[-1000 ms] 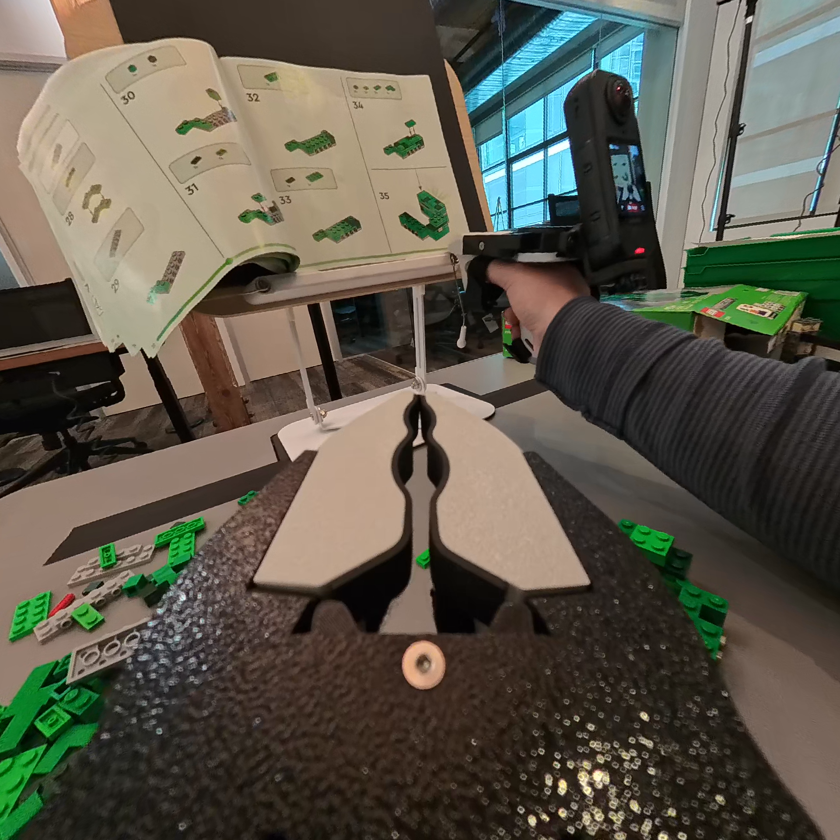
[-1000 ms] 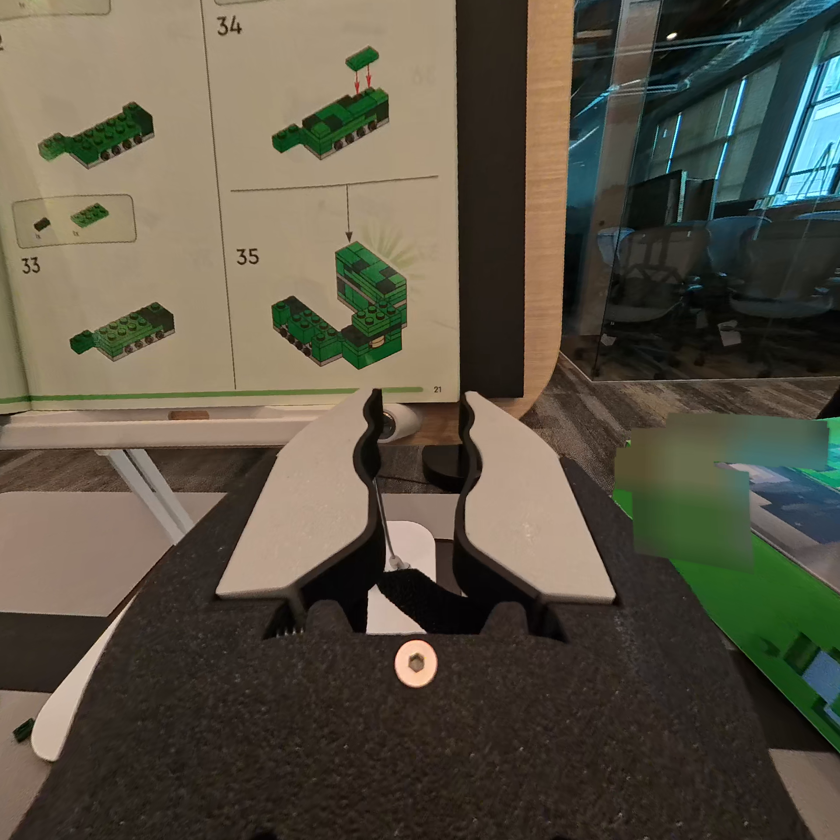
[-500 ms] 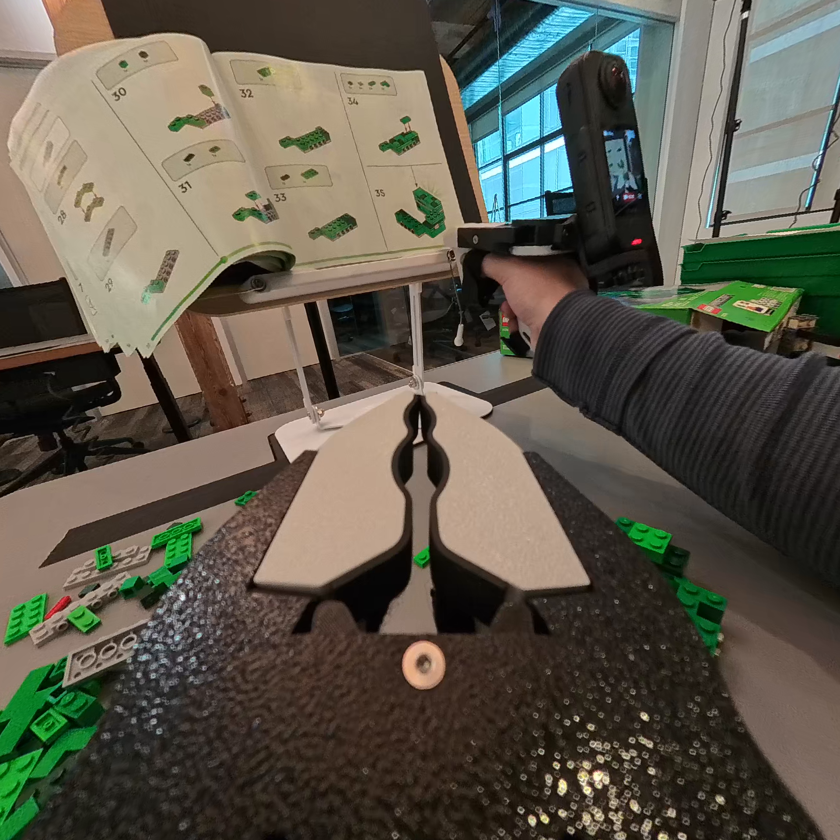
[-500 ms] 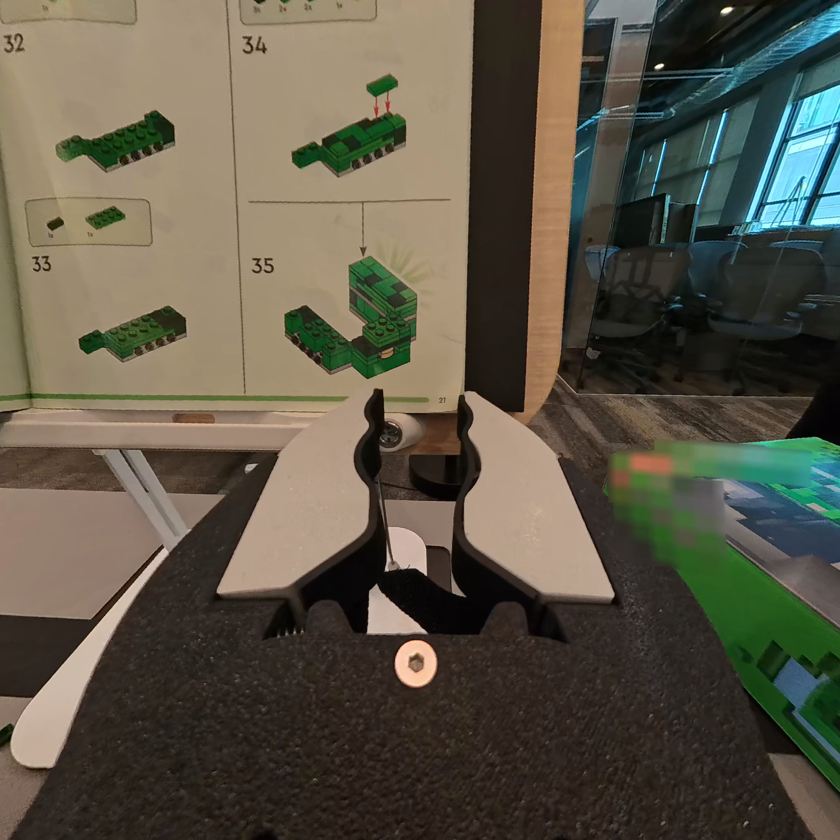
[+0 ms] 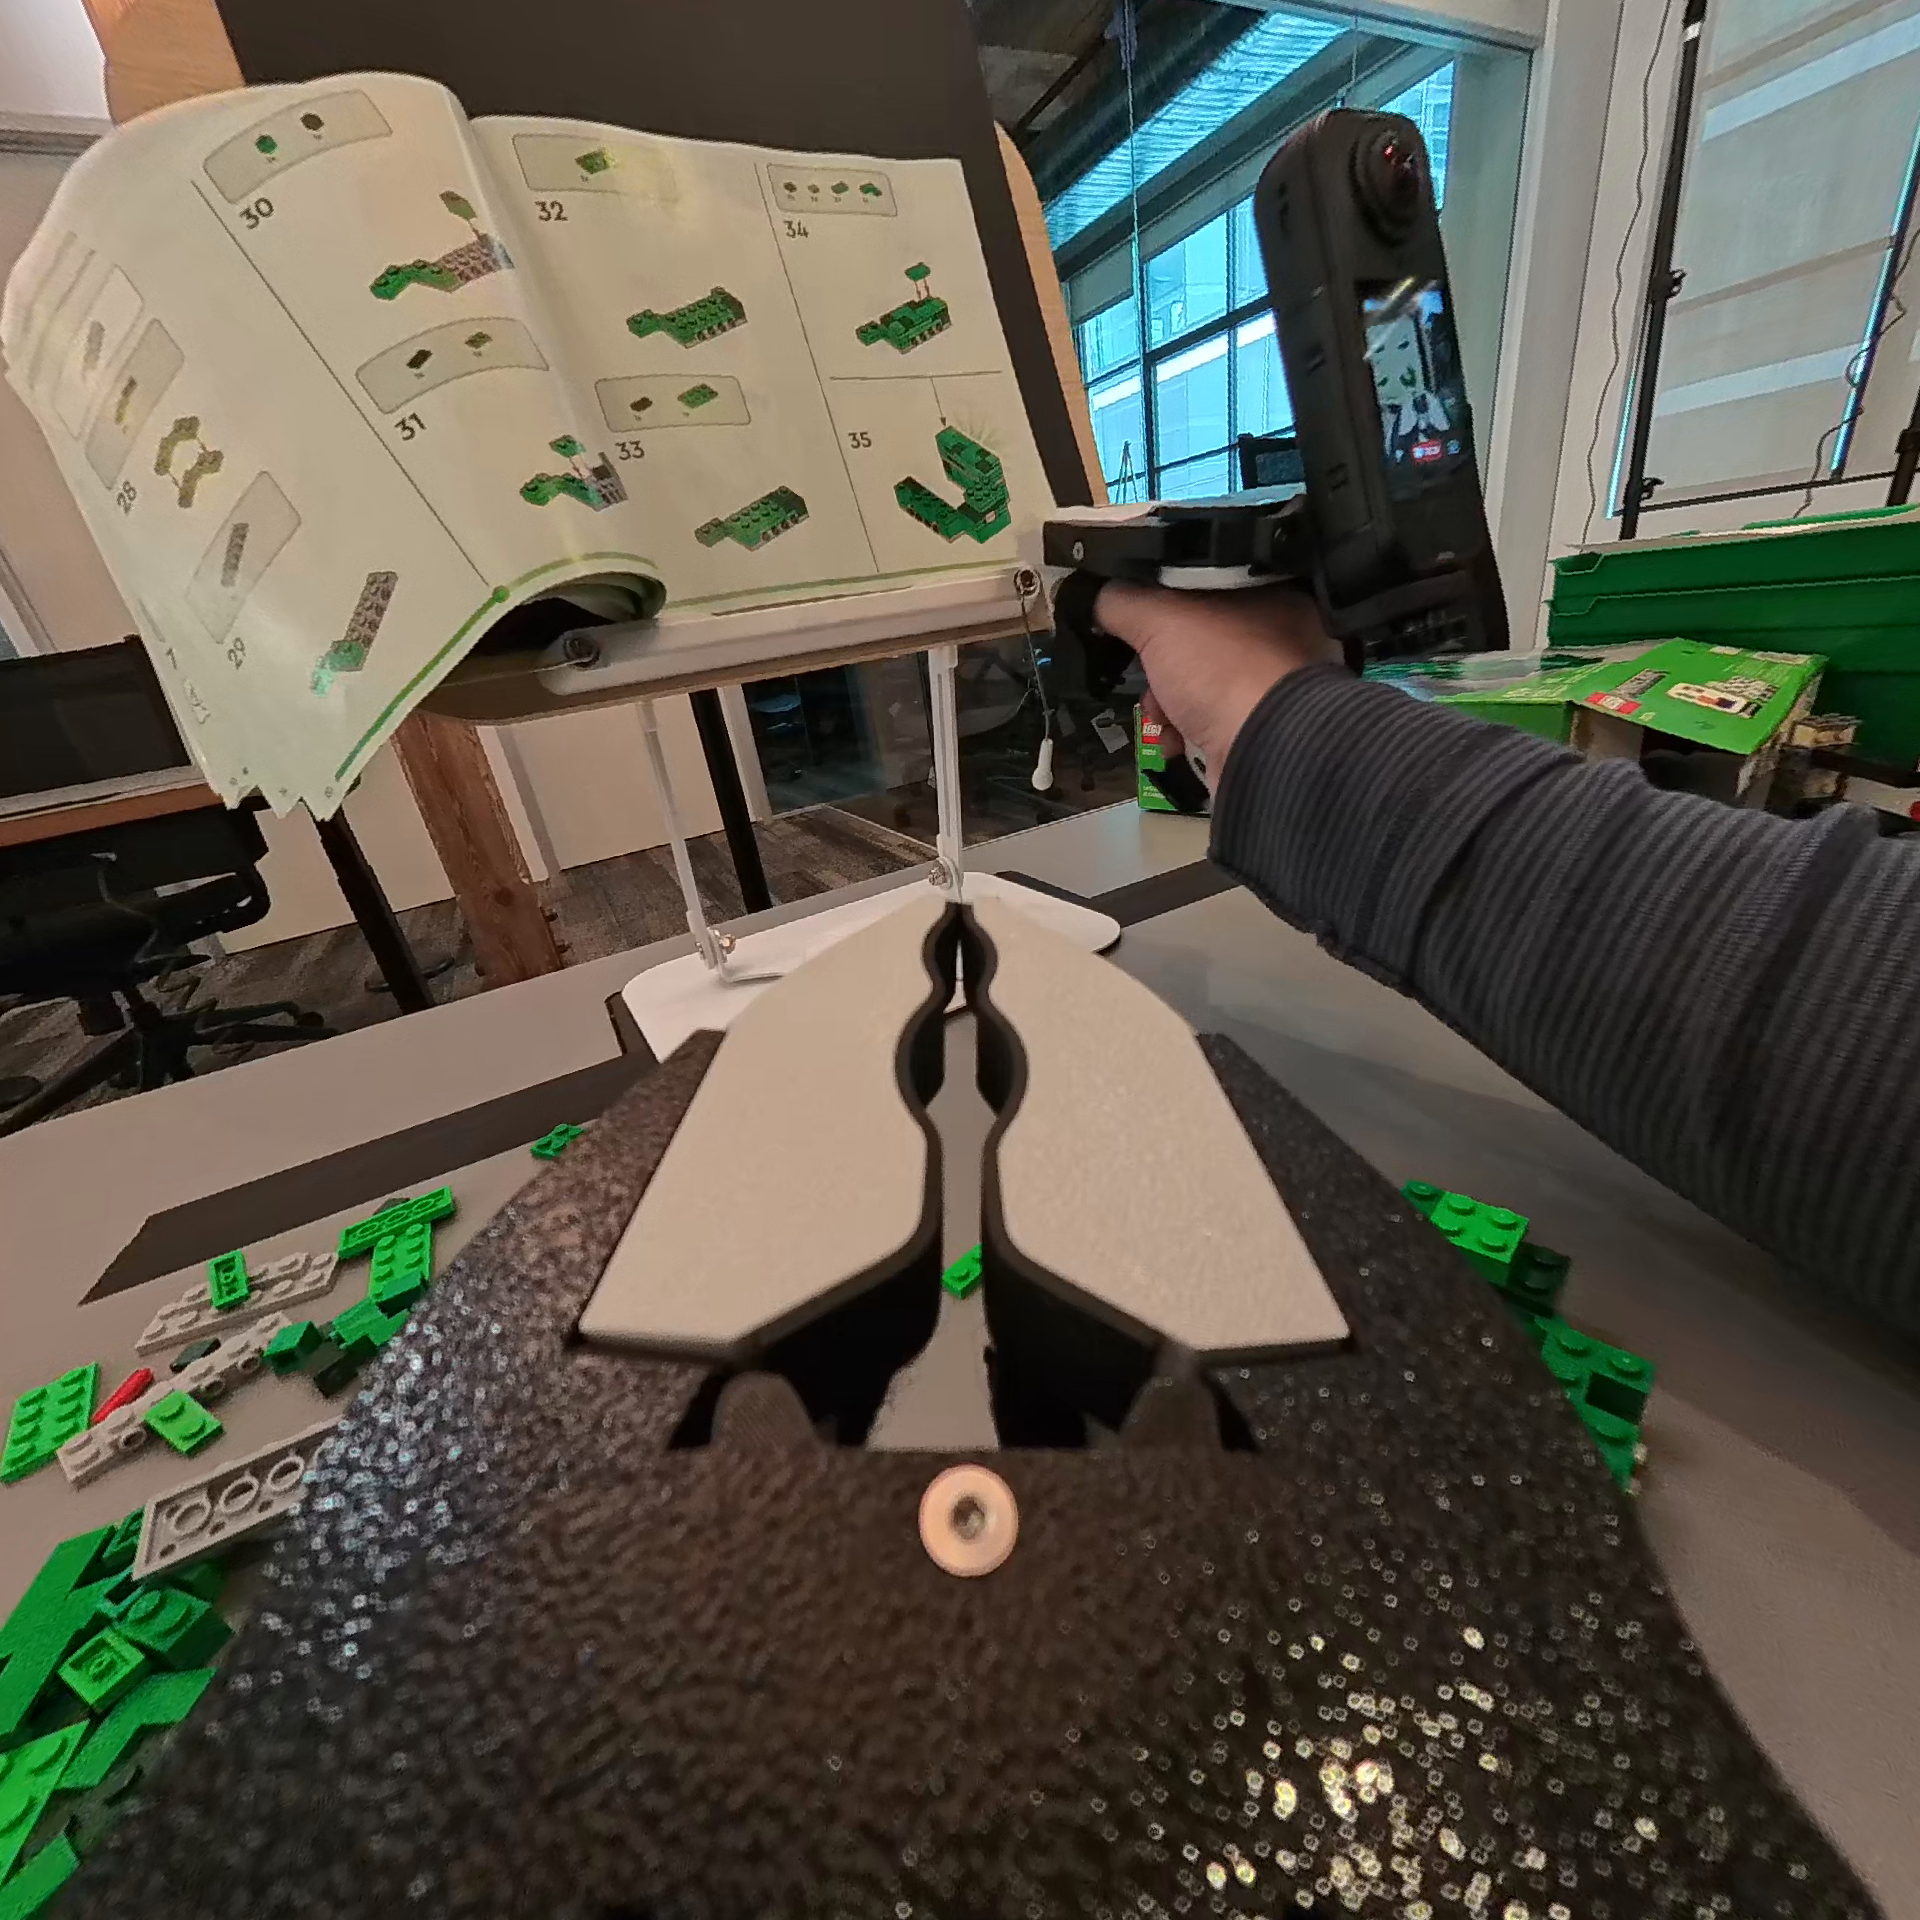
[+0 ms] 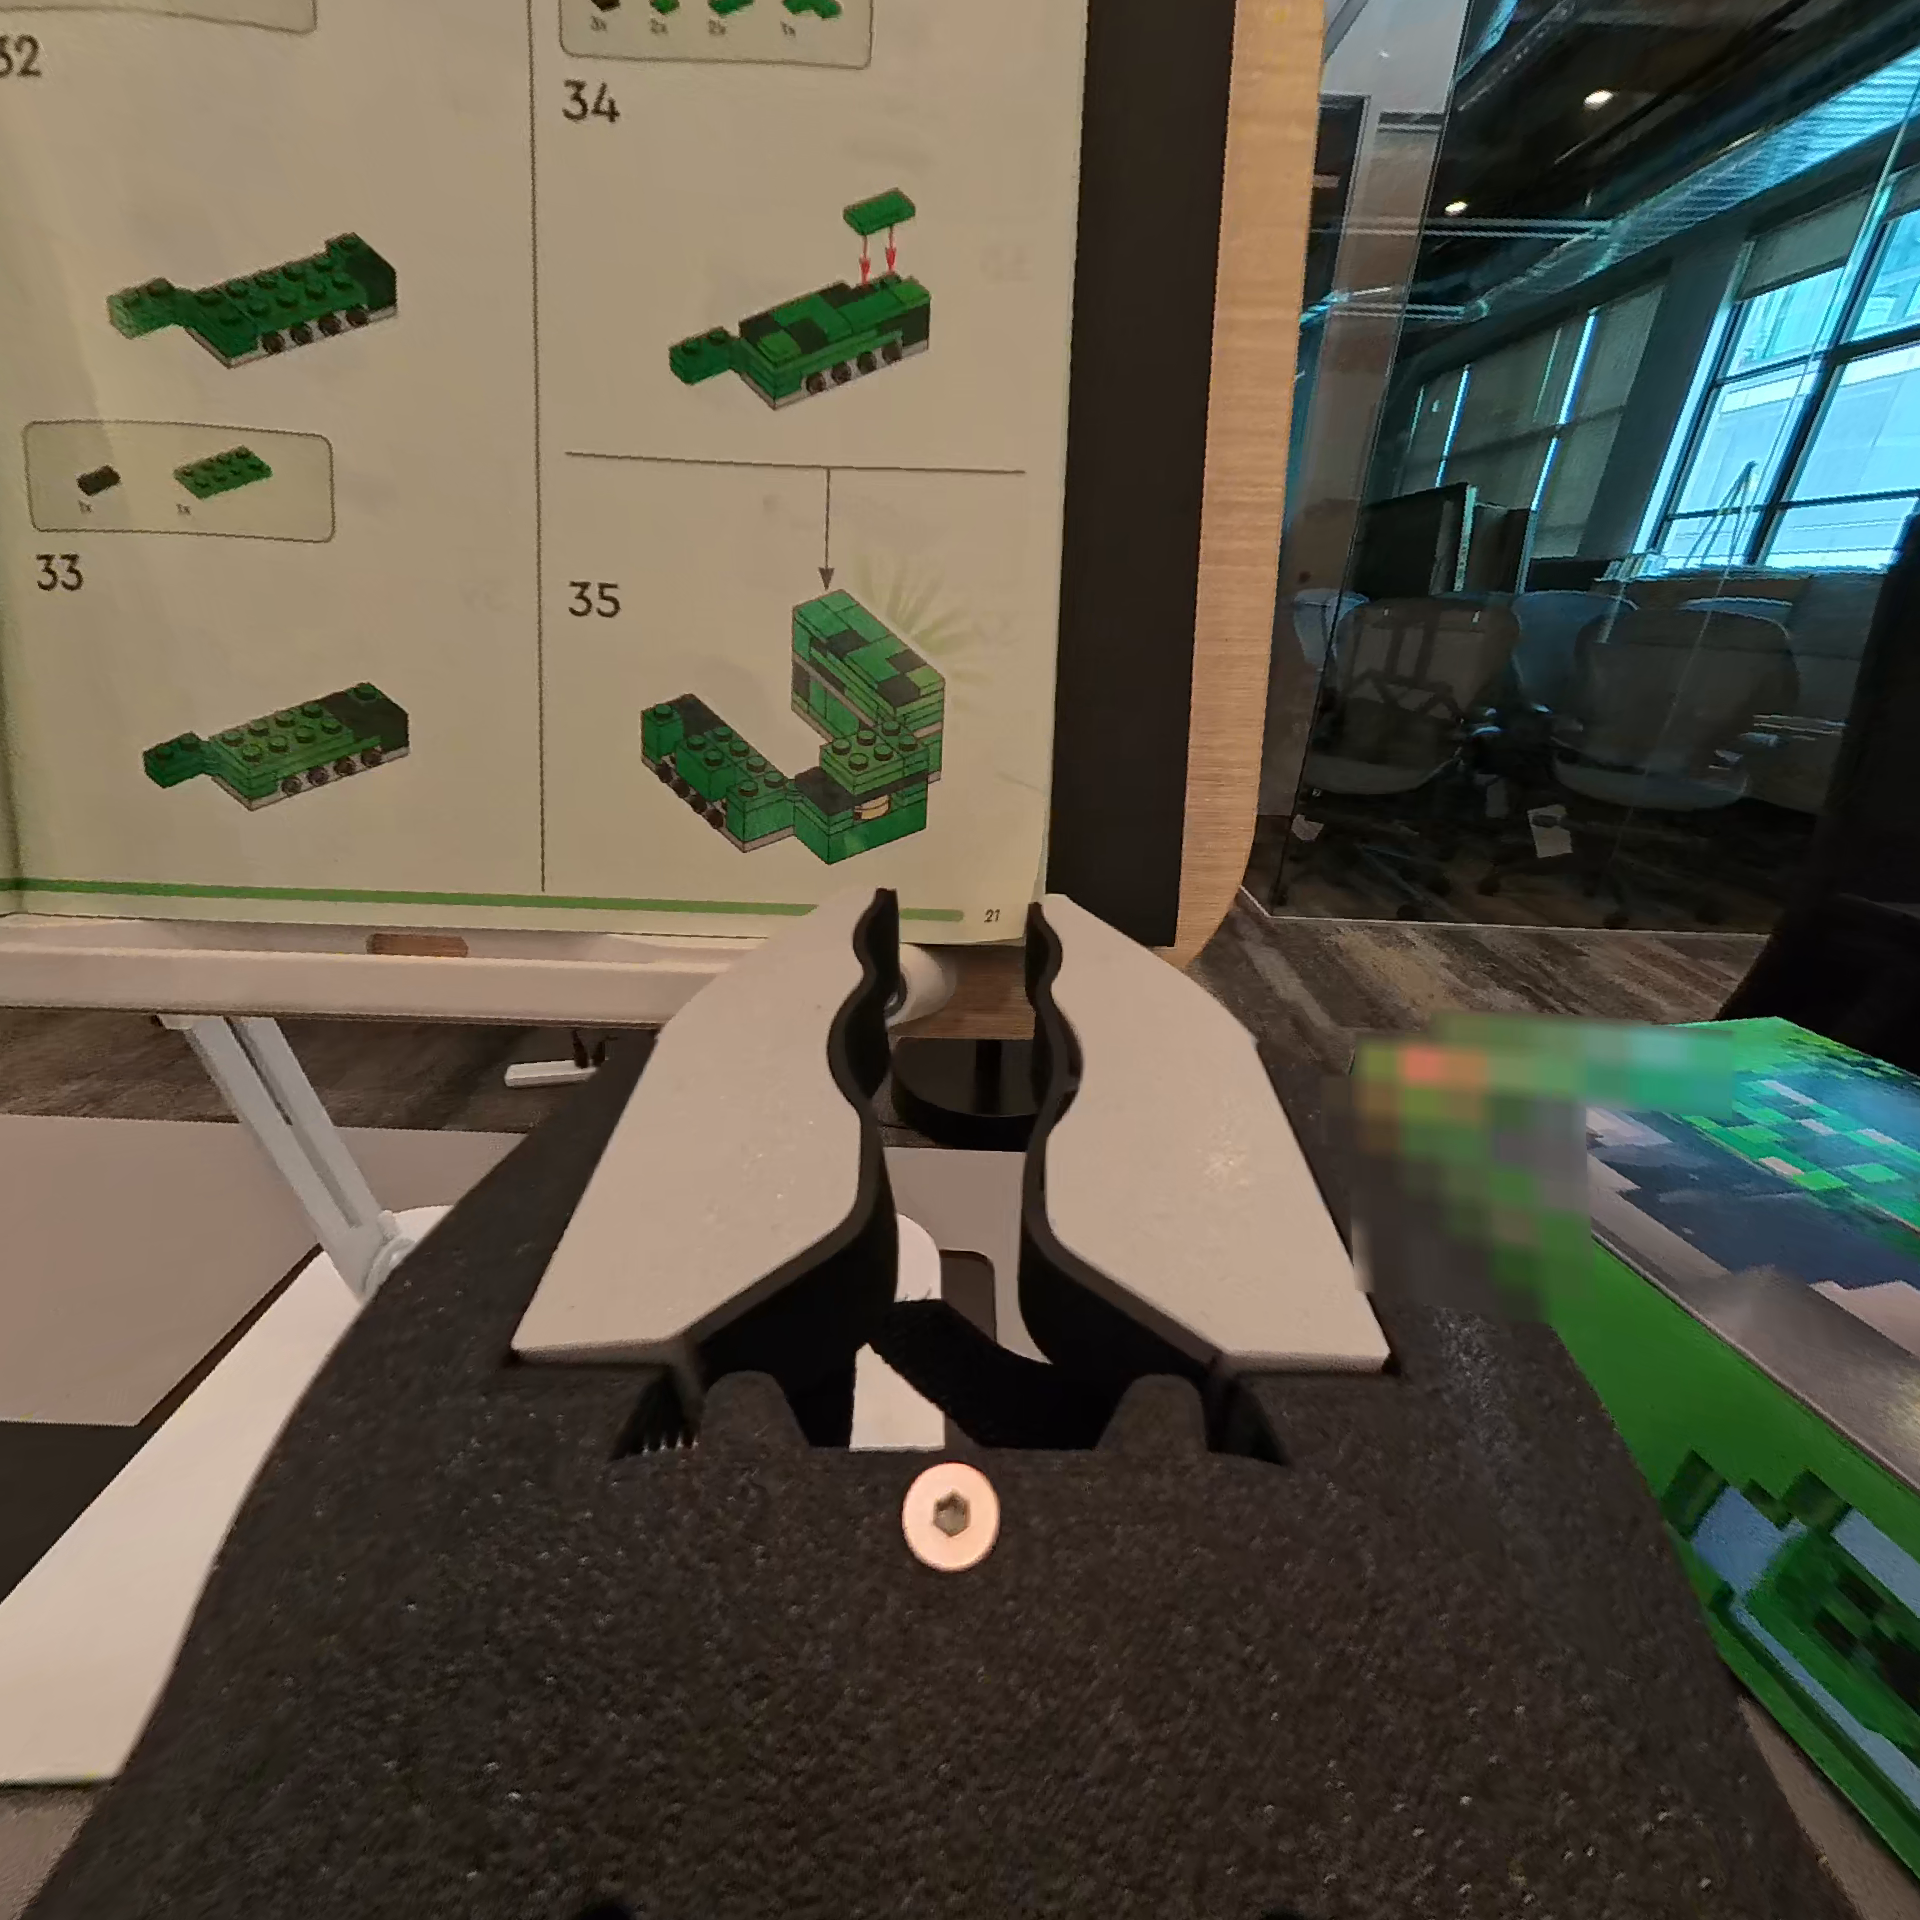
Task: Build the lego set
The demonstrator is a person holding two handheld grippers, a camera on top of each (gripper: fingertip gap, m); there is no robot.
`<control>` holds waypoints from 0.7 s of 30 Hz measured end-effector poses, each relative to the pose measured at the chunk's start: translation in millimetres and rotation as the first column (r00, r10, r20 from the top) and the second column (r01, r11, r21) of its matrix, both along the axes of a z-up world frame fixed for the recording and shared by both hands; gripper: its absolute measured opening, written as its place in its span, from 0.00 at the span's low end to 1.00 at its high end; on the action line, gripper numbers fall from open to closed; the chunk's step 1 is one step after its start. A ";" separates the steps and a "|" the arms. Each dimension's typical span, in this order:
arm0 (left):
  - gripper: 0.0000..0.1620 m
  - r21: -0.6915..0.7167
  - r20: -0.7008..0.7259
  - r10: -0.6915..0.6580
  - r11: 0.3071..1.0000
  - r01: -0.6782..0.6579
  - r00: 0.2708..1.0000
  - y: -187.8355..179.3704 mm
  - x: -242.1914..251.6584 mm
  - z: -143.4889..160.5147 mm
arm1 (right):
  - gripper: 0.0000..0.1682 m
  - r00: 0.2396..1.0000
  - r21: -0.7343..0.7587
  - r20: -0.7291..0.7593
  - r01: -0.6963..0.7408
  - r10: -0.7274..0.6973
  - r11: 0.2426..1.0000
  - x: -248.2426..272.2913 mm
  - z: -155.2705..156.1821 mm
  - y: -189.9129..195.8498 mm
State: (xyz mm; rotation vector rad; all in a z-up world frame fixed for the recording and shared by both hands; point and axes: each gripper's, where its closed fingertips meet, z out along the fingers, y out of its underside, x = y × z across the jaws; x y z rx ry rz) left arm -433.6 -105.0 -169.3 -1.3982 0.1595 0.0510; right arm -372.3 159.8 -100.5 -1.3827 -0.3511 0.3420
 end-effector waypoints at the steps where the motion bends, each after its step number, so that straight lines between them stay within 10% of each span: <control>1: 0.00 0.000 0.001 0.000 1.000 0.000 1.000 0.0 -0.1 0.0 | 0.13 1.000 0.003 0.007 0.007 -0.007 1.000 0.6 -0.2 0.2; 21: 0.00 -0.002 0.003 -0.007 1.000 0.007 1.000 0.0 1.4 0.1 | 0.03 0.999 -0.012 0.002 0.042 -0.042 0.999 8.4 -3.6 4.2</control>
